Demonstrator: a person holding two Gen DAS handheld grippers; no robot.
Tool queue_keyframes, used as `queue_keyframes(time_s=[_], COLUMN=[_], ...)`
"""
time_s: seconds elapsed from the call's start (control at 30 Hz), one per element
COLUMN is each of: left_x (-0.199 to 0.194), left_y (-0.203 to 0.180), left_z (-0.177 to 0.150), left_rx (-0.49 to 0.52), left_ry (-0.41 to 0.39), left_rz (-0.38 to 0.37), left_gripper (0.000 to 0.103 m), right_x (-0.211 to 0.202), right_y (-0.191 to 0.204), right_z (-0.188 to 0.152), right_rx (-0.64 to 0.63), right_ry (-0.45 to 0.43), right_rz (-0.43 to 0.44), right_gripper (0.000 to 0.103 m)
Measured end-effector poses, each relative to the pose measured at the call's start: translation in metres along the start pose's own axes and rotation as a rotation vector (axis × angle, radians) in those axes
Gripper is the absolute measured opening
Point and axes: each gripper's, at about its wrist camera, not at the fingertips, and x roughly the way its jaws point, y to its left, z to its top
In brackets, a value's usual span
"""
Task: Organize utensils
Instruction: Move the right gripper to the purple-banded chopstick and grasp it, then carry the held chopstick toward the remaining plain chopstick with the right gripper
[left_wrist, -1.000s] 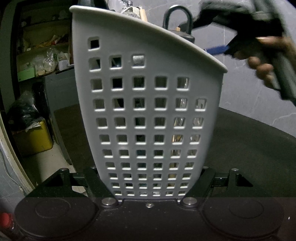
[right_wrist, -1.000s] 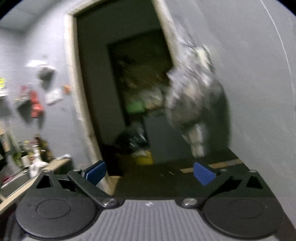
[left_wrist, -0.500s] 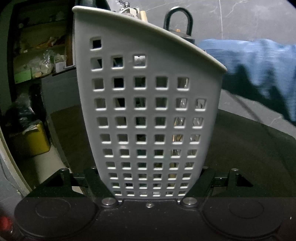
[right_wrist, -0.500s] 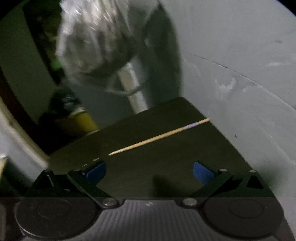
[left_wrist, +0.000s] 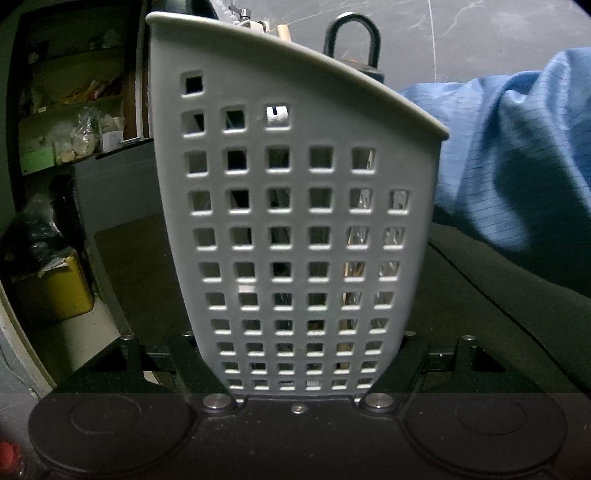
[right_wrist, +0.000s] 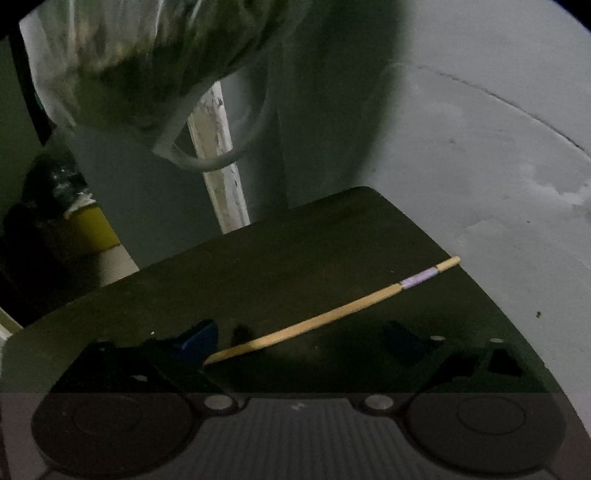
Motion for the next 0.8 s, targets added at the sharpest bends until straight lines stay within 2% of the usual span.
queue_keyframes(time_s=[0.27,0.37,0.43,0.53,0.63,0.8], left_x=[0.002,0.003,0.003,0.004,0.005,0.005], left_y=[-0.001,-0.001,-0.002,-0.001,-0.001,0.000], left_z=[0.000,0.001,0.001,0.003,0.004,0.004], left_rx=[0.004,0.005,0.005,-0.001,-0.005,-0.011], left_ry=[0.002,0.003,0.005,0.006,0.006,0.010], left_rz=[-0.003,-0.002,-0.002,-0.005,-0.004,-0.002], left_gripper=[0.075,0.075,0.075,0.076,0.076,0.076], right_x=[0.017,0.014,0.011,0.005,-0.005,-0.030], right_y=[0.000,-0.001,-0.006,-0.019,-0.035,-0.064], right_z=[-0.002,-0.003,-0.002,-0.003,-0.008,-0.028], right_rx=[0.030,0.014,0.015,0.015,0.006,-0.002], right_ry=[-0.009,-0.022,-0.026,-0.013,0.023,0.087], right_rz=[-0.048,-0.043,-0.045,-0.028,0.007,0.083], right_gripper=[0.087,0.071,0.039,0.015,0.007,0.007])
